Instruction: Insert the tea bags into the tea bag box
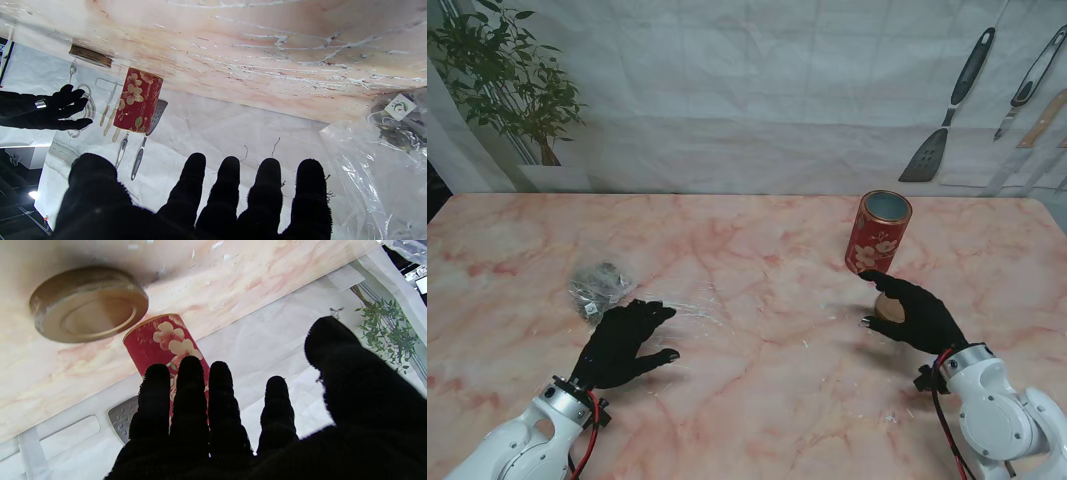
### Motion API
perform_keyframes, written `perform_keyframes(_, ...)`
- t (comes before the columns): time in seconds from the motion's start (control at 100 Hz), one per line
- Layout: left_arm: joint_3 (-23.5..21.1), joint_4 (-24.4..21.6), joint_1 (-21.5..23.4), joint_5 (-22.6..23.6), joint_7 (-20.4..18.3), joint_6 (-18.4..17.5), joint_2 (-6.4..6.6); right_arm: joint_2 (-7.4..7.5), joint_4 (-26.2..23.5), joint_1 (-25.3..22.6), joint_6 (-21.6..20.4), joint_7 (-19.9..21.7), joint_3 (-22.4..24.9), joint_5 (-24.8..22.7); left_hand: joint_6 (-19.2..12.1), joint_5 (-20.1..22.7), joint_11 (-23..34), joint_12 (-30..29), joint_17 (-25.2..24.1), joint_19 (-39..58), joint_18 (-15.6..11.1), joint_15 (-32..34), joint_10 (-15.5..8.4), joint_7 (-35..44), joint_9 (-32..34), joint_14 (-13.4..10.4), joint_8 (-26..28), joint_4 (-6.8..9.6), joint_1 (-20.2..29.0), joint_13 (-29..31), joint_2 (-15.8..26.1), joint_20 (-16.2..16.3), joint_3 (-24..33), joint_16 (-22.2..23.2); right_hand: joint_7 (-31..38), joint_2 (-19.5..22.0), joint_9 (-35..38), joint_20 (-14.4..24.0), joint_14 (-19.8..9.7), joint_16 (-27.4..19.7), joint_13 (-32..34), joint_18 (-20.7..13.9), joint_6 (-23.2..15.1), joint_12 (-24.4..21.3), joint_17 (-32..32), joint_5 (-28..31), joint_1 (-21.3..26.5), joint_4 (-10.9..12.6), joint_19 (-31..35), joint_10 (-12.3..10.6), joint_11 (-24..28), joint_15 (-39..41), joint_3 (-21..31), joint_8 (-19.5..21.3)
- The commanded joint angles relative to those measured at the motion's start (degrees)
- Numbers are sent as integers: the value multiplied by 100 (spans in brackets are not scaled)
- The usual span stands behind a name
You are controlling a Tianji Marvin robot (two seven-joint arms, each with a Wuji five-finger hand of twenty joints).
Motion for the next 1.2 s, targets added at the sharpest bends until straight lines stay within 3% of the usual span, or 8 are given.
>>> perform_keyframes(0.0, -9, -62, 56, -13, -91, 32, -2, 47, -72, 100, 44, 89, 77, -19, -42, 0, 20, -75, -18, 183, -60, -117, -153, 5, -79, -95, -29, 140, -14, 3, 12, -27, 114, -42, -98, -33, 81, 21, 53, 110, 167, 69, -200, 116, 27, -220, 93, 134, 177, -94, 142, 125, 69, -50)
perform_keyframes(0.27, -29, -73, 72, -6, -98, 54, -2, 46, -55, 391, 262, 71, 171, -146, -53, -2, 20, -74, -21, 187, -53, -119, -155, 5, -77, -92, -29, 141, -10, 5, 12, -22, 114, -43, -293, -101, 247, 112, 80, 661, 676, 366, -278, 554, 198, -265, 76, 115, 757, -178, 806, 881, 250, -66)
perform_keyframes(0.65, -37, -84, 67, -15, -165, 33, 4, -5, 135, 890, 652, -250, 55, -276, -47, 6, 19, -75, -13, 189, -43, -118, -151, 9, -70, -102, -28, 140, -12, 11, 10, -18, 113, -43, -620, -213, 433, 200, 81, 1063, 978, 461, -293, 951, 399, -381, 77, 94, 1212, -283, 1484, 1671, 515, 7)
perform_keyframes(0.79, -46, -95, 71, -26, -201, 37, 6, -37, 326, 1133, 753, -452, -47, -285, -42, 11, 19, -75, -13, 189, -51, -121, -155, 10, -70, -99, -27, 138, -11, 6, 17, -17, 113, -45, -585, -322, 725, 253, 113, 1256, 1194, 550, -285, 1118, 564, -218, 46, 83, 1462, -347, 1787, 2117, 696, 101)
perform_keyframes(1.19, -50, -103, 56, -67, -310, 48, 11, -13, 648, 1622, 1153, -382, -252, -407, -48, 15, 16, -76, -8, 190, -46, -117, -145, 12, -62, -98, -26, 133, -16, 16, 19, -14, 111, -43, -259, -408, 882, 269, 64, 1420, 1348, 574, -325, 1302, 697, -70, 165, 57, 1726, -477, 2145, 2594, 950, 287)
